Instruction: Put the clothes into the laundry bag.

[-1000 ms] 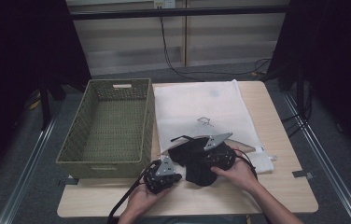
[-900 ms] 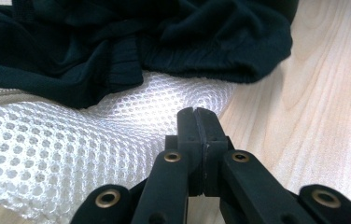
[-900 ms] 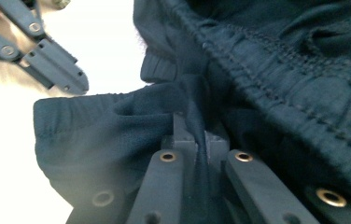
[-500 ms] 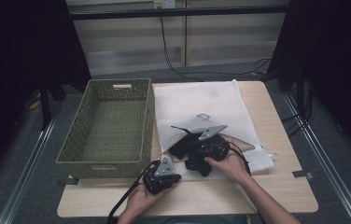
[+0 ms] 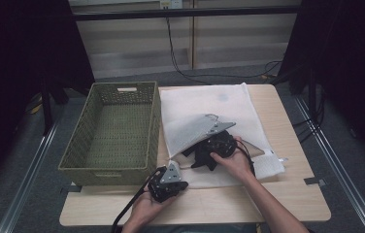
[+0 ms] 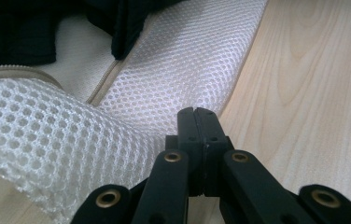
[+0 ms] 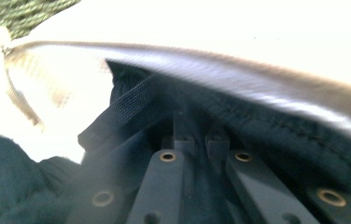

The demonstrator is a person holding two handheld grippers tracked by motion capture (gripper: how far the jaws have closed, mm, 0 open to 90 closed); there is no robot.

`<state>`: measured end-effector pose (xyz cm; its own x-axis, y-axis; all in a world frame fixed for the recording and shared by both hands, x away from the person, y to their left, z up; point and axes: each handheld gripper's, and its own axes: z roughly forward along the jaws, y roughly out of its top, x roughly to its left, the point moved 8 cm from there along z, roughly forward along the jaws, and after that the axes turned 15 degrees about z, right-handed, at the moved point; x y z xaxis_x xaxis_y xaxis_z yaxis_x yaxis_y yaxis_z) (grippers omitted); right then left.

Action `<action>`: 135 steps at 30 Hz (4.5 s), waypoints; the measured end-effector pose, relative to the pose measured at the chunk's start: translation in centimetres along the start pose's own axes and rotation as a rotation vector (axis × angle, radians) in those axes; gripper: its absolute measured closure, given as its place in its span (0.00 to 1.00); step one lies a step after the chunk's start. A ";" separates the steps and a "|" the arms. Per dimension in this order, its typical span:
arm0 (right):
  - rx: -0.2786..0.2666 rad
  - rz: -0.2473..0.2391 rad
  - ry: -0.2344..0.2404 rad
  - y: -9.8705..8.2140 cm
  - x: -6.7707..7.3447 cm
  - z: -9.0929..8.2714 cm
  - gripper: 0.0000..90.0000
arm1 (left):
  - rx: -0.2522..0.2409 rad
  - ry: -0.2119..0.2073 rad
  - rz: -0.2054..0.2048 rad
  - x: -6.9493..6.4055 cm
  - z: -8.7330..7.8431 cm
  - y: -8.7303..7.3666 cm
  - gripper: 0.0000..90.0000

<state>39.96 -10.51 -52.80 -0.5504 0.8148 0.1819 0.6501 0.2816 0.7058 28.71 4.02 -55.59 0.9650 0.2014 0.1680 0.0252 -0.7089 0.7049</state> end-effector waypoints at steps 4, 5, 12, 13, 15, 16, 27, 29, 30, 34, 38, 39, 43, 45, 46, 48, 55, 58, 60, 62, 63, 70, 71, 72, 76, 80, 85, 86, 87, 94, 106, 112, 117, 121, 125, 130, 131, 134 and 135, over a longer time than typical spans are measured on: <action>0.008 0.002 0.024 -0.4 -0.1 0.0 0.96 | -0.012 0.001 -0.007 0.0 0.1 0.1 1.00; 0.008 0.002 0.024 -0.4 -0.1 0.0 0.96 | -0.012 0.001 -0.007 0.0 0.1 0.1 1.00; 0.028 -0.013 0.067 -1.4 0.5 -0.9 0.81 | -0.015 0.000 -0.016 0.0 0.1 0.1 1.00; 0.023 -0.020 0.067 -1.4 0.6 -1.2 0.77 | -0.012 0.000 -0.017 0.0 0.0 0.1 1.00; 0.024 -0.015 0.074 -1.6 0.7 -1.7 0.68 | -0.014 -0.002 -0.017 0.0 0.0 0.1 1.00; 0.018 -0.013 0.088 -1.7 1.0 -2.4 0.61 | -0.012 -0.002 -0.018 0.0 0.0 0.1 1.00; -0.021 -0.021 0.166 -2.7 1.9 -6.0 0.41 | -0.008 -0.005 -0.012 0.1 0.0 0.0 1.00; -0.017 -0.024 0.180 -3.0 2.0 -6.6 0.37 | -0.015 -0.007 -0.013 0.1 0.1 0.1 1.00; -0.013 -0.026 0.180 -3.3 1.9 -6.8 0.35 | -0.005 -0.008 -0.008 0.1 0.0 0.0 1.00; 0.017 -0.008 0.190 -5.0 1.2 -6.7 0.27 | -0.005 -0.009 -0.009 0.1 0.0 0.0 1.00; 0.059 -0.029 0.214 -5.9 2.0 -5.8 0.28 | -0.016 -0.013 -0.010 0.1 0.1 0.1 1.00; 0.067 -0.029 0.225 -6.0 2.4 -5.6 0.29 | -0.015 -0.015 -0.009 0.1 0.1 0.1 1.00; 0.090 -0.046 0.234 -6.3 3.2 -4.8 0.29 | -0.013 -0.014 -0.006 0.1 0.1 0.1 1.00; 0.096 -0.049 0.237 -6.3 3.5 -4.3 0.29 | -0.004 -0.010 -0.005 0.1 0.0 0.1 1.00; 0.103 -0.053 0.234 -6.3 3.5 -4.1 0.29 | -0.007 -0.009 -0.006 0.1 0.1 0.1 1.00; 0.111 -0.058 0.228 -6.2 3.6 -3.5 0.32 | -0.014 -0.013 -0.009 0.1 0.1 0.1 1.00; 0.125 -0.056 0.159 -6.2 3.1 -2.3 0.66 | -0.006 -0.016 -0.017 0.1 0.0 0.0 1.00; 0.116 -0.029 0.154 -5.9 2.3 -2.2 0.87 | -0.014 -0.013 -0.021 0.1 0.0 0.0 1.00; 0.117 -0.004 0.163 -5.6 1.7 -2.1 0.91 | -0.028 -0.013 -0.023 0.1 0.1 0.1 1.00; 0.122 -0.007 0.161 -5.5 1.8 -2.1 0.92 | -0.019 -0.012 -0.015 0.1 0.0 0.0 1.00; 0.118 -0.026 0.150 -5.2 1.9 -2.0 0.92 | -0.017 -0.015 -0.011 0.1 0.0 -0.1 1.00; 0.108 -0.024 0.148 -4.3 1.8 -1.5 0.93 | -0.030 -0.014 -0.022 0.0 -0.1 -0.2 1.00; 0.104 -0.030 0.139 -4.2 1.8 -1.5 0.93 | -0.030 -0.014 -0.022 0.0 -0.1 -0.2 1.00; 0.098 -0.031 0.139 -4.0 1.8 -1.4 0.93 | -0.030 -0.014 -0.022 0.0 -0.1 -0.2 1.00; 0.084 -0.030 0.136 -3.3 1.7 -1.3 0.93 | -0.025 -0.013 -0.017 0.0 -0.2 -0.2 1.00; 0.084 -0.021 0.151 -3.3 1.7 -1.2 0.93 | -0.030 -0.013 -0.023 0.0 -0.1 -0.2 1.00; 0.081 -0.014 0.141 -3.2 1.5 -1.1 0.93 | -0.026 -0.013 -0.018 0.0 -0.2 -0.2 1.00; 0.080 -0.016 0.140 -3.2 1.5 -1.1 0.93 | -0.030 -0.013 -0.023 0.0 -0.1 -0.2 1.00; 0.082 -0.010 0.146 -3.2 1.5 -1.0 0.93 | -0.030 -0.013 -0.022 0.0 -0.1 -0.2 1.00; 0.068 -0.008 0.124 -2.3 1.1 -0.6 0.93 | -0.028 -0.013 -0.020 0.0 -0.2 -0.2 1.00; 0.046 0.019 0.092 -1.4 0.3 0.5 0.94 | -0.014 -0.009 -0.011 0.0 -0.3 -0.3 1.00; 0.019 0.037 0.057 -0.7 -0.1 1.1 0.94 | -0.020 -0.012 -0.015 0.0 -0.3 -0.3 1.00; 0.007 0.049 0.042 -0.3 -0.3 1.5 0.94 | -0.022 -0.010 -0.019 0.0 -0.3 -0.3 1.00; -0.005 0.061 0.036 -0.1 -0.5 1.6 0.94 | -0.018 -0.011 -0.014 0.0 -0.3 -0.3 1.00; -0.020 0.073 0.015 0.2 -0.7 1.8 0.94 | -0.018 -0.011 -0.014 0.0 -0.3 -0.3 1.00; -0.027 0.070 0.012 0.4 -0.8 2.1 0.94 | -0.019 -0.012 -0.016 0.0 -0.3 -0.3 1.00; -0.023 0.072 0.019 0.3 -0.8 2.0 0.93 | -0.023 -0.011 -0.021 0.0 -0.3 -0.3 1.00; -0.014 0.070 0.047 0.0 -0.5 1.6 0.87 | -0.023 -0.012 -0.023 0.0 -0.3 -0.3 1.00; -0.014 0.070 0.047 0.0 -0.5 1.6 0.87 | -0.025 -0.010 -0.024 0.0 -0.3 -0.3 1.00</action>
<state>41.12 -10.09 -54.01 -0.5279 0.8077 0.2625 0.6805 0.2173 0.6998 28.59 4.41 -55.59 0.9668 0.2109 0.1442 0.0417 -0.6870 0.7255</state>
